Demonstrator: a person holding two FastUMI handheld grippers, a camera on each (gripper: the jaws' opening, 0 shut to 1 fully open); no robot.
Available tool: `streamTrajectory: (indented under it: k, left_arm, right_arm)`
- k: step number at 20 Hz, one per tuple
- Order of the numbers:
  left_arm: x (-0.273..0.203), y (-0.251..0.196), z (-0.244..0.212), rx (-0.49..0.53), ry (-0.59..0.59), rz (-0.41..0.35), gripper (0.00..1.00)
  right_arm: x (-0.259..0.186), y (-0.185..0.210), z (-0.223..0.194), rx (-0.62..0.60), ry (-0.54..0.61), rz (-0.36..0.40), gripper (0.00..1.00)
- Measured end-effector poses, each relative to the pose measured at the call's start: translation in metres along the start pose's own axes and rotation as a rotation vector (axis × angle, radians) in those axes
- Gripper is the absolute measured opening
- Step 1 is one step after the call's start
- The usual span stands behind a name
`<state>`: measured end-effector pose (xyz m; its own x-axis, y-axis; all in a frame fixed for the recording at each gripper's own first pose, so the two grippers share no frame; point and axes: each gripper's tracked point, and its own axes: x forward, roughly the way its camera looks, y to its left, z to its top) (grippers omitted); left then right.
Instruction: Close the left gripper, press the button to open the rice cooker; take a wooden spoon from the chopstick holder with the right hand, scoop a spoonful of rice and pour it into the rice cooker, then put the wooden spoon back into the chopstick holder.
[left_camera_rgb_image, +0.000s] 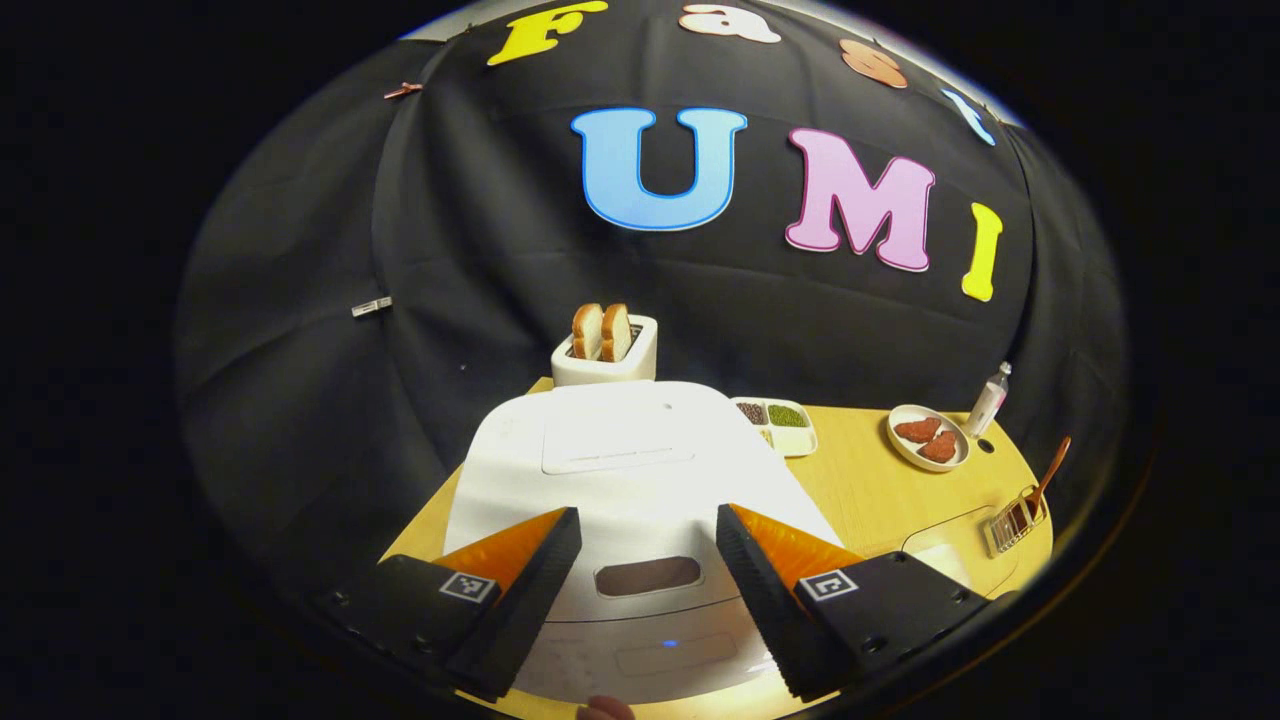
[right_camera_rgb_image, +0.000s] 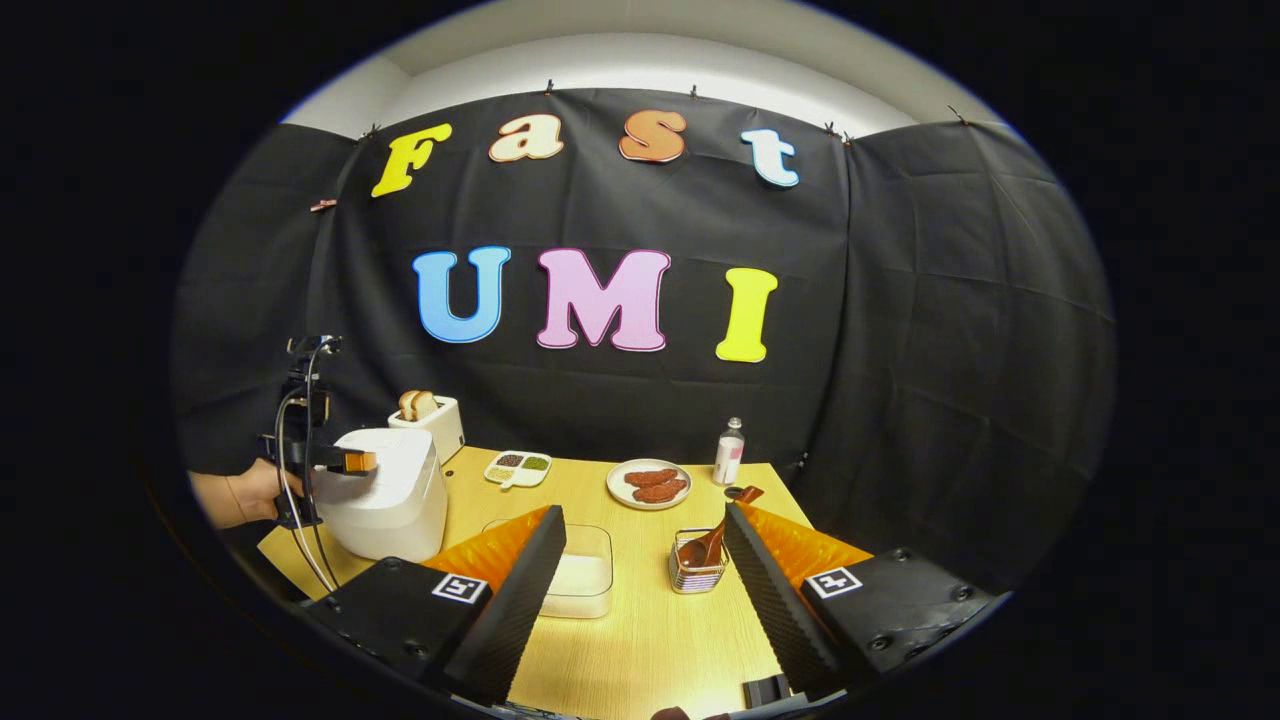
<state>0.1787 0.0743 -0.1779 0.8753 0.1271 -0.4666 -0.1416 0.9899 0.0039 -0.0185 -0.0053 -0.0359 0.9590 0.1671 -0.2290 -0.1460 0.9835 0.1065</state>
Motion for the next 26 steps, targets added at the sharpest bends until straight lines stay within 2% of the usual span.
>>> streamTrajectory:
  k: [6, 12, 15, 18, 20, 26]
  left_arm:
    - [-0.056, 0.004, 0.034, 0.019, -0.135, -0.028, 0.95]
    - [-0.159, -0.02, 0.091, 0.099, -0.366, -0.128, 0.95]
    - [-0.209, -0.034, 0.108, 0.08, -0.446, -0.183, 0.95]
    - [-0.25, -0.033, 0.115, 0.054, -0.484, -0.208, 0.95]
    - [-0.271, -0.023, 0.117, 0.065, -0.509, -0.191, 0.95]
    - [-0.306, -0.003, 0.107, 0.031, -0.512, -0.177, 0.95]
  right_arm:
    - [0.003, 0.006, 0.011, 0.022, -0.028, 0.006, 0.99]
    - [0.004, 0.016, 0.028, 0.03, -0.071, 0.016, 0.99]
    - [0.001, 0.021, 0.039, 0.029, -0.095, 0.021, 0.99]
    - [-0.005, 0.024, 0.05, 0.024, -0.121, 0.02, 0.99]
    - [-0.01, 0.024, 0.058, 0.024, -0.143, 0.015, 0.99]
    - [-0.022, 0.024, 0.077, 0.031, -0.195, 0.0, 0.99]
